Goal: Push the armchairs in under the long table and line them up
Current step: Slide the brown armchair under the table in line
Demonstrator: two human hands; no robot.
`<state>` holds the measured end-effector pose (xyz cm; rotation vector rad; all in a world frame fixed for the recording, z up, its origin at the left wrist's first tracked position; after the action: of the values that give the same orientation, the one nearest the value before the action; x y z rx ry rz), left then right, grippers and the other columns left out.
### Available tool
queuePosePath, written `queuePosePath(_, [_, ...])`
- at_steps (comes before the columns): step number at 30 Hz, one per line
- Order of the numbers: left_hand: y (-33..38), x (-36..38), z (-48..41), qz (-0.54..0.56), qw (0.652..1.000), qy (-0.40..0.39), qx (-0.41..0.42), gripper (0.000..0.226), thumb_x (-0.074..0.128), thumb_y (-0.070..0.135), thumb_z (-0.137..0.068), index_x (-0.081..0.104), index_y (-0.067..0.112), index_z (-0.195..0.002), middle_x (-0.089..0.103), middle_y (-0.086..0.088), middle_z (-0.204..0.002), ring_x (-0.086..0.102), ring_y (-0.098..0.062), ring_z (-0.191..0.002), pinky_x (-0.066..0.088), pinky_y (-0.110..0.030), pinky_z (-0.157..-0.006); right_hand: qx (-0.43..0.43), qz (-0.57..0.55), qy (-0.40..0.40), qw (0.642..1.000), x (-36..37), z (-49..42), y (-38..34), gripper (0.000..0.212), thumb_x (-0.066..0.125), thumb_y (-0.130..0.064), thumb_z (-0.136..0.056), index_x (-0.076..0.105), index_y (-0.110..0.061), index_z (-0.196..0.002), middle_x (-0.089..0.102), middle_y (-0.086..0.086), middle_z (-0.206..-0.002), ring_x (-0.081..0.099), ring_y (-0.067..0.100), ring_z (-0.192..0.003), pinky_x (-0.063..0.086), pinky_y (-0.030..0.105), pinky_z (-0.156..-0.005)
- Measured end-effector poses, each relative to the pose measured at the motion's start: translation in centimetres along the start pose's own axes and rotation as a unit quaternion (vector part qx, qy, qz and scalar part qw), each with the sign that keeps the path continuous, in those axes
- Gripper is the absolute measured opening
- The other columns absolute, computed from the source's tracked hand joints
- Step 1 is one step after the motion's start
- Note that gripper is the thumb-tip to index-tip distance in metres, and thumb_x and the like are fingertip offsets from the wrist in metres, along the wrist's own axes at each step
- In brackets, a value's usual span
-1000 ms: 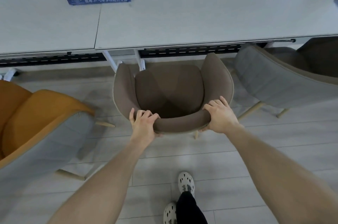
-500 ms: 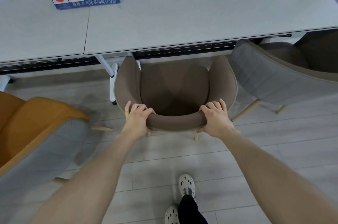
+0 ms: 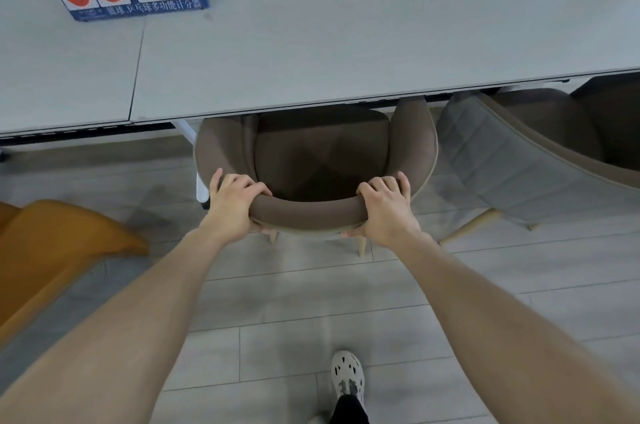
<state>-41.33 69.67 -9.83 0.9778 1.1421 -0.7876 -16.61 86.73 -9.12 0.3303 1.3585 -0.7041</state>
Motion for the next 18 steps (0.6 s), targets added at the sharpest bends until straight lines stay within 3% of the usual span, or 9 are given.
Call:
queuePosePath(4, [0.1, -0.2, 0.0, -0.006, 1.0, -0.024, 0.0, 0.074, 0.096, 0.065, -0.051, 0.069, 0.043, -0.117, 0.061, 0.011, -0.113, 0.05, -0.023, -0.131, 0.001, -0.054, -0.131, 0.002, -0.007, -0.01, 1.0, -0.2, 0.1, -0.4, 0.094, 0.075, -0.088, -0.066, 0.059, -0.028, -0.137, 0.061, -0.002, -0.134, 0.047, 0.028, -0.137, 0.008, 0.06, -0.131])
queuePosePath(7, [0.2, -0.1, 1.1, -0.017, 0.996, -0.081, -0.014, 0.087, 0.096, 0.052, -0.061, 0.06, 0.037, -0.139, 0.056, 0.003, -0.141, 0.037, -0.024, -0.148, -0.002, -0.054, -0.133, 0.01, 0.016, -0.052, 0.998, -0.3, 0.6, -1.3, 0.097, 0.076, -0.085, -0.067, 0.057, -0.025, -0.141, 0.061, 0.0, -0.135, 0.047, 0.03, -0.137, 0.007, 0.061, -0.13])
queuePosePath(9, [-0.1, -0.9, 2.9, 0.01, 0.995, -0.093, -0.027, 0.099, 0.096, 0.044, -0.066, 0.049, 0.033, -0.153, 0.041, -0.004, -0.162, 0.025, -0.027, -0.158, 0.007, -0.051, -0.133, 0.021, 0.027, -0.09, 0.995, -0.5, 1.0, -2.5, 0.101, 0.076, -0.081, -0.067, 0.055, -0.02, -0.145, 0.06, 0.004, -0.136, 0.047, 0.032, -0.138, 0.006, 0.064, -0.13])
queuePosePath(11, [-1.3, -2.4, 5.5, 0.058, 0.993, -0.086, -0.046, 0.101, 0.093, 0.039, -0.073, 0.041, 0.034, -0.159, 0.031, -0.003, -0.171, 0.025, -0.027, -0.159, 0.024, -0.049, -0.13, 0.019, 0.025, -0.123, 0.992, -0.8, 1.3, -5.1, 0.104, 0.076, -0.079, -0.067, 0.051, -0.019, -0.149, 0.059, 0.006, -0.137, 0.049, 0.033, -0.137, 0.011, 0.066, -0.128])
queuePosePath(15, [-8.1, -3.9, 12.7, 0.11, 0.974, -0.155, -0.121, 0.077, 0.086, 0.04, -0.086, 0.048, 0.032, -0.153, 0.046, 0.003, -0.159, 0.045, -0.023, -0.148, 0.04, -0.042, -0.12, 0.001, -0.007, -0.112, 0.994, -2.6, 1.5, -13.4, 0.084, 0.081, -0.064, -0.078, 0.053, -0.019, -0.143, 0.058, 0.006, -0.134, 0.055, 0.032, -0.13, 0.04, 0.053, -0.115])
queuePosePath(18, [-14.6, -5.1, 18.9, 0.08, 0.956, -0.227, -0.166, 0.064, 0.082, 0.049, -0.09, 0.059, 0.027, -0.145, 0.057, 0.0, -0.146, 0.052, -0.024, -0.139, 0.043, -0.038, -0.114, -0.017, -0.013, -0.078, 0.997, -3.7, 1.6, -21.3, 0.071, 0.078, -0.056, -0.086, 0.054, -0.016, -0.139, 0.058, 0.008, -0.132, 0.058, 0.033, -0.128, 0.048, 0.049, -0.105])
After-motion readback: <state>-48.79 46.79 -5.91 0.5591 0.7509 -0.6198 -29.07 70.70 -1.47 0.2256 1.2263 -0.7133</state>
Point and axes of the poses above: each hand's wrist, its own z-axis away from the middle knuckle, its own x-axis out of the palm, y = z × x, the point moved 9 cm from there along -z, towards the middle knuckle
